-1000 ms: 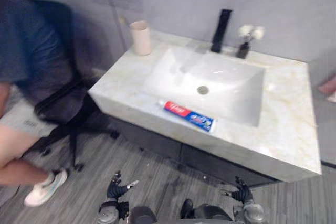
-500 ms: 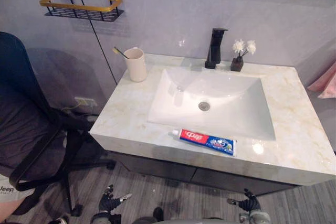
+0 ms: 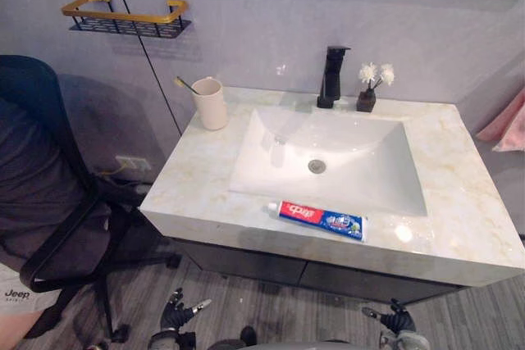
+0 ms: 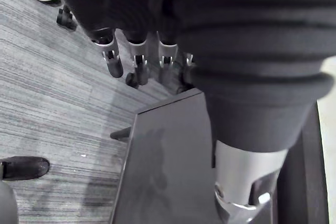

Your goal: Organize washtable

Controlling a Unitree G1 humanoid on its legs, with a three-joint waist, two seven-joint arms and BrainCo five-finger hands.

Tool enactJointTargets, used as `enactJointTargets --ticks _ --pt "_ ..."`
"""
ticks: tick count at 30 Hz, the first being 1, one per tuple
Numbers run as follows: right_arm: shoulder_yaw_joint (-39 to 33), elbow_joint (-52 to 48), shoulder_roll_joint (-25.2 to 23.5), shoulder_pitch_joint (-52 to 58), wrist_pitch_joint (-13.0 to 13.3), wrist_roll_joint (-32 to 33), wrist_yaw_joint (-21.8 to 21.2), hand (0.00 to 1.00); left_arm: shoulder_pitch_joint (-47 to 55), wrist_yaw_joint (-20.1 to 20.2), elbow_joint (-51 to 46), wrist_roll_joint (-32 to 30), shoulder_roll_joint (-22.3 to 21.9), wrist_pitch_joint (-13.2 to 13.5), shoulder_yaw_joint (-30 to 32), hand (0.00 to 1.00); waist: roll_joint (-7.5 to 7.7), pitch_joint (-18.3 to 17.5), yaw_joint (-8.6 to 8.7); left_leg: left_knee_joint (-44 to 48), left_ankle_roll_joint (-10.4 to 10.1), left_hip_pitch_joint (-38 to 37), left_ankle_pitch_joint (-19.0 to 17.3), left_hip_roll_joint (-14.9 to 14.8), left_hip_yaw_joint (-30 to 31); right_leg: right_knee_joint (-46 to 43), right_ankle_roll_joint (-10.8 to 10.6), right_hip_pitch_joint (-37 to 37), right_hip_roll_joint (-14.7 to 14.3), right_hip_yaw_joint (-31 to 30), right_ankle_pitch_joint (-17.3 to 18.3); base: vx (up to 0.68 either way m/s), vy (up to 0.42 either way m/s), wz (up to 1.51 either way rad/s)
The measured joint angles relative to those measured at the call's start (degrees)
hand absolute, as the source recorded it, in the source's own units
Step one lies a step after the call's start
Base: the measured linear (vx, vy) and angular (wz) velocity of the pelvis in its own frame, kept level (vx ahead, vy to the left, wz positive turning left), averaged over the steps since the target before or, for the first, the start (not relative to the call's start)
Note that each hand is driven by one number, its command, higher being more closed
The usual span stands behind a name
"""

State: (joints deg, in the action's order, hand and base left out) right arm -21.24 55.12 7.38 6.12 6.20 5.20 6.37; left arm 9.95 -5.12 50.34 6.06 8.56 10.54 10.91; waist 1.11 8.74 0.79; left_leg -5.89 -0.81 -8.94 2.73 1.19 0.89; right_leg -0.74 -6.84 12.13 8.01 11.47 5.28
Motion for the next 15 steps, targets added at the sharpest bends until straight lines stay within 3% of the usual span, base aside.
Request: enactJointTargets --ticks 5,8,12,15 --pt "-0.9 -0.9 1.6 -0.7 0.3 0.0 -0.3 0.0 -0.1 -0.6 -2.2 0.0 8.2 -0.2 11.0 0.0 -0.22 0.0 -0.57 0.0 -0.3 0.2 -0.2 -0.1 0.8 0.8 0.2 0.8 0.0 1.4 0.1 -0.01 -0.018 0.12" --pt "-1.6 -1.6 2.3 0.4 0.2 -0.1 -0.2 0.0 0.2 -2.0 -10.9 -0.1 12.1 -0.3 15.4 0.0 -0.27 0.0 -1.88 0.0 -0.3 0.3 -0.2 0.0 1.5 1.0 0.1 1.1 0.0 2.3 0.0 0.02 -0.017 0.16" --pt "-1.8 -3.8 2.0 3.1 0.4 -0.1 -0.3 0.0 0.0 -5.5 -37.2 -1.2 13.6 -0.1 20.7 0.0 -0.53 -0.2 -2.09 0.3 0.0 0.7 0.0 0.8 3.8 1.6 0.1 2.1 0.2 4.3 0.1 0.02 -0.016 0.22" --pt "-1.9 -4.5 1.9 4.1 1.3 -0.1 -0.4 0.0 -0.7 -7.5 -51.9 -4.8 13.6 0.2 20.3 0.0 -1.0 -0.3 -2.17 0.4 0.0 1.3 0.0 1.0 4.3 1.6 0.1 1.7 0.3 4.5 0.1 0.0 -0.004 0.1"
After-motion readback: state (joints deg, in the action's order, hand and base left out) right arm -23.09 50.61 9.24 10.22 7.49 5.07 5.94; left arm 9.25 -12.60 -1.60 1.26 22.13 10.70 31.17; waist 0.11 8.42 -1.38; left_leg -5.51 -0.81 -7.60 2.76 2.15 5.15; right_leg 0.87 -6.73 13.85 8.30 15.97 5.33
